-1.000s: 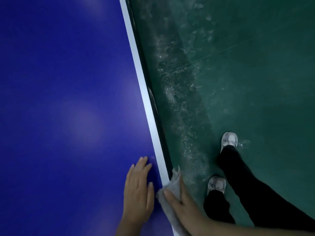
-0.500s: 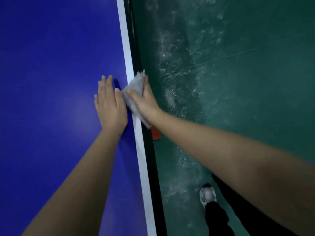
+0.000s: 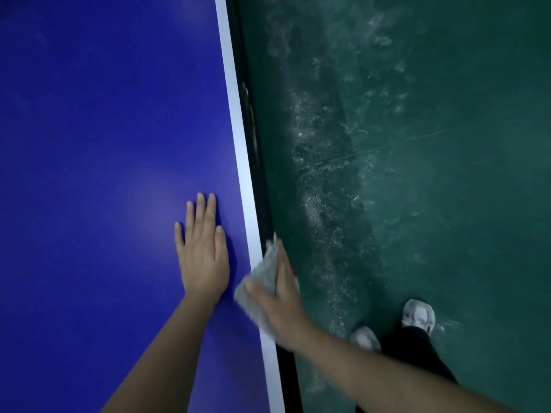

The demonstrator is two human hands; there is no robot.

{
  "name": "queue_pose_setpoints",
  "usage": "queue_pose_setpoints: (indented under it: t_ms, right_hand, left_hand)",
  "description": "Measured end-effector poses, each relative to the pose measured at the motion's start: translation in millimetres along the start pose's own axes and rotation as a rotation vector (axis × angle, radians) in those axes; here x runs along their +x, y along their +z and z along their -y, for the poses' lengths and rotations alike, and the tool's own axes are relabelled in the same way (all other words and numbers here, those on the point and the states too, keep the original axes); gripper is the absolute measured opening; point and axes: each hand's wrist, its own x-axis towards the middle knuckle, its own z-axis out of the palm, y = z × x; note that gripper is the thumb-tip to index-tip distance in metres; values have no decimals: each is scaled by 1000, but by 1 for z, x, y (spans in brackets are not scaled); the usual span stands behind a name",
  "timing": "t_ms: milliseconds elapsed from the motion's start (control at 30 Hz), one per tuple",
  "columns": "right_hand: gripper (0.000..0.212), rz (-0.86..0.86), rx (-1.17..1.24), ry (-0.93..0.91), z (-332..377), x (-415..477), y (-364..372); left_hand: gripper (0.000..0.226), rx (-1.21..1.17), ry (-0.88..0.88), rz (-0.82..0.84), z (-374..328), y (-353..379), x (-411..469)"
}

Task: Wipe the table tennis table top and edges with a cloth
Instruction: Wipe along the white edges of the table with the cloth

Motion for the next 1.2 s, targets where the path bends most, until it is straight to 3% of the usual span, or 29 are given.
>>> queue_pose_setpoints:
  t_ms: [167, 300, 467, 633, 733, 833, 933, 1034, 1200]
  right_hand:
    - [82, 19, 31, 26, 85, 156, 0]
    - [64, 57, -37, 24, 143, 236, -9]
    - [61, -6, -12, -75, 112, 189, 0]
    - [85, 224, -96, -14, 73, 129, -22]
    - [76, 255, -53, 18, 112, 201, -21]
    - [62, 75, -51, -19, 169, 309, -12]
    - [59, 27, -93, 20, 218, 382, -8]
    - [56, 14, -114, 21, 228, 386, -9]
    - [56, 37, -40, 115, 179, 299, -8]
  left_hand:
    - [53, 3, -11, 22, -2, -2, 0]
    - [54, 5, -32, 62, -3, -5, -1]
    - [56, 36, -43, 79, -4, -9, 0]
    - [73, 11, -41, 83, -11, -11, 15]
    - [67, -36, -6, 80, -20, -13, 63]
    - [53, -69, 5, 63, -33, -16, 139]
    - [51, -54, -17, 37, -42, -16, 223]
    - [50, -116, -41, 29, -48, -21, 293]
    - [50, -116, -10, -3, -49, -23, 361]
